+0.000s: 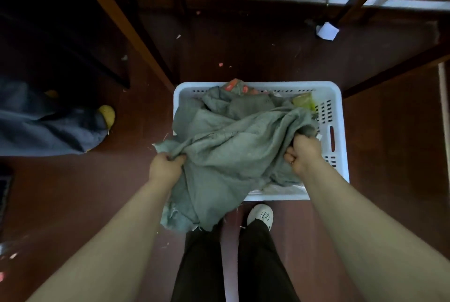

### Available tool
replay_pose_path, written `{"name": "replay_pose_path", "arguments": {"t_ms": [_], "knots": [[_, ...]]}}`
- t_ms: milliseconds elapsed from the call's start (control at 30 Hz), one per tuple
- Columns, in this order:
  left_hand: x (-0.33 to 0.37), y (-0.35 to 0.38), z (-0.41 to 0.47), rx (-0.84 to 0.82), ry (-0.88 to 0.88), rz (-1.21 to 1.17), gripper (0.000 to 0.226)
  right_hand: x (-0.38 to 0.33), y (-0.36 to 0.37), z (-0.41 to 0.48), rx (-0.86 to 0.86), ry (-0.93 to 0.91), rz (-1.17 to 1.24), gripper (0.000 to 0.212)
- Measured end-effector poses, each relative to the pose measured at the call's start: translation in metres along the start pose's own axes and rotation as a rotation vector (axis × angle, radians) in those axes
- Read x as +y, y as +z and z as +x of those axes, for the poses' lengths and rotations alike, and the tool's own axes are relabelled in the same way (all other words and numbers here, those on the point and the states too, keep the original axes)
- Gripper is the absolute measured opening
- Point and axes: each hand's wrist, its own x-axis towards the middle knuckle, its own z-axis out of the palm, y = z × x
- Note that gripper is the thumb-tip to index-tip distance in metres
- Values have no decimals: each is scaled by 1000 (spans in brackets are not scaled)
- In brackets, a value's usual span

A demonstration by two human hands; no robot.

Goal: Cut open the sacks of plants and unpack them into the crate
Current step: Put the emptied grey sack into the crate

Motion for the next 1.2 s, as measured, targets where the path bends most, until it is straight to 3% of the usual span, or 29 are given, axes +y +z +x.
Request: {"name": "replay_pose_path", "arguments": {"t_ms": [100,233,367,500,600,733,867,933,1100,1200], "knots": [[14,-12,-10,116,-33,-257,14,4,-1,-11,-18,6,-144,30],[50,-31,-43,85,11,-453,9,-4,-2,-45,-26,6,-146,27],[96,-47,-93,-65,164,-523,19,-24,-17,-76,-22,-47,17,12],[137,-62,-147,-185,480,-404,16,-49,-39,-110,-19,-244,185,23],[162,-77,-163,-247,532,-395,19,-64,-57,-132,-44,-263,296,27],[179,-97,-174,-69,618,-299,23,-80,-76,-142,108,-350,251,15],[187,-117,-185,67,621,-386,12,-80,-94,-150,124,-259,177,23],[194,-129,-189,119,641,-354,20,-90,-96,-160,116,-318,199,23],[202,-146,-188,154,621,-372,41,-95,-103,-169,-75,-314,332,25],[213,-150,-192,100,657,-423,35,-103,-100,-175,-30,-362,267,14]]}}
